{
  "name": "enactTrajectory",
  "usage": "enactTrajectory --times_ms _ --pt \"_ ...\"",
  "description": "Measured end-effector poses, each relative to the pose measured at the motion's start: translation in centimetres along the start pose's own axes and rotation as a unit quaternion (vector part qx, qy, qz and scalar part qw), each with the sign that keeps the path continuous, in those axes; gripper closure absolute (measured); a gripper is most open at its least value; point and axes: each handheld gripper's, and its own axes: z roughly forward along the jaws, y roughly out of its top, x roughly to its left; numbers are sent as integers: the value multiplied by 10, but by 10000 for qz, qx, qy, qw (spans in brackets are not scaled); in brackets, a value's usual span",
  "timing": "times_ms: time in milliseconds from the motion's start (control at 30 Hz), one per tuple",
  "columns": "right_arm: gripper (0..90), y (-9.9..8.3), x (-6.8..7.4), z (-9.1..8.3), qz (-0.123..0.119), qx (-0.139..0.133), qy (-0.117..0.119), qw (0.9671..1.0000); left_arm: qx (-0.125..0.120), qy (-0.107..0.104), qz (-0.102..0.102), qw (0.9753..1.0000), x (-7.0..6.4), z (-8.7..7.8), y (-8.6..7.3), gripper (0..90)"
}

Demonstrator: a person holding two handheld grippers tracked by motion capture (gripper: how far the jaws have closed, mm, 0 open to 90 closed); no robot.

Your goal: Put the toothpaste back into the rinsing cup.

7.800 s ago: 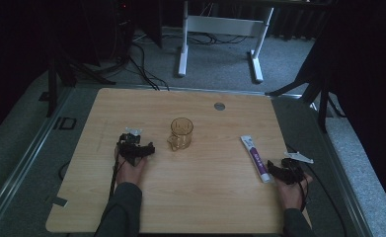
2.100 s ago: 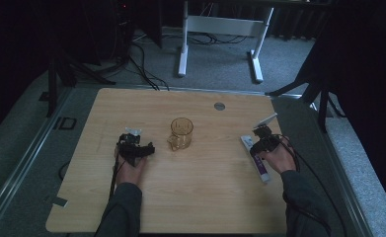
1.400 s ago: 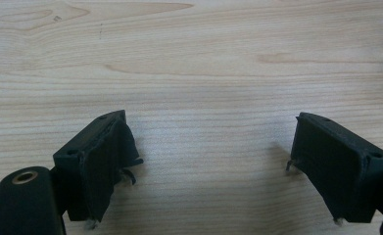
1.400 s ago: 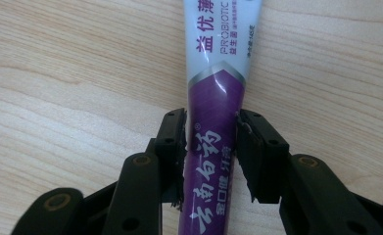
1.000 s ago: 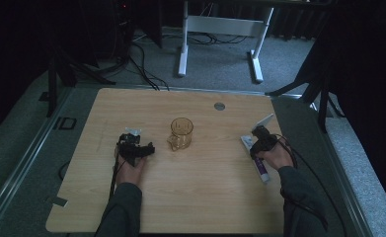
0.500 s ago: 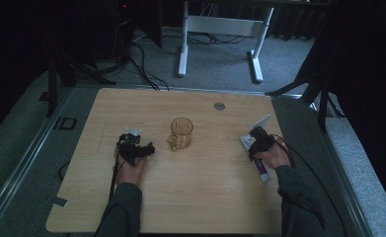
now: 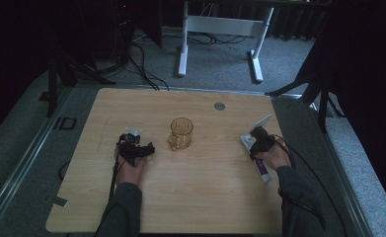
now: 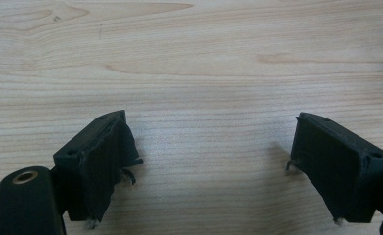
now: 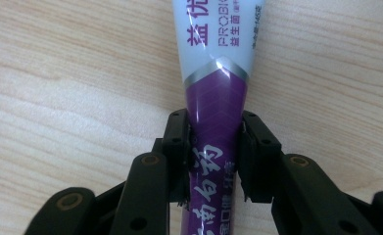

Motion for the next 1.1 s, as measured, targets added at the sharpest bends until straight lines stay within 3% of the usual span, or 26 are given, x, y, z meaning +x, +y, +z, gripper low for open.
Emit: enactTrajectory --times_ms 467,667,1100 --pt "720 -5 0 -24 -92 -368 145 9992 0 -1 1 10000 0 0 0 142" --pt "722 -6 0 -37 -37 -653 278 9975 1 0 1 10000 0 0 0 142" --pt "722 -8 0 -50 -59 -1201 239 9925 1 0 1 10000 0 0 0 142"
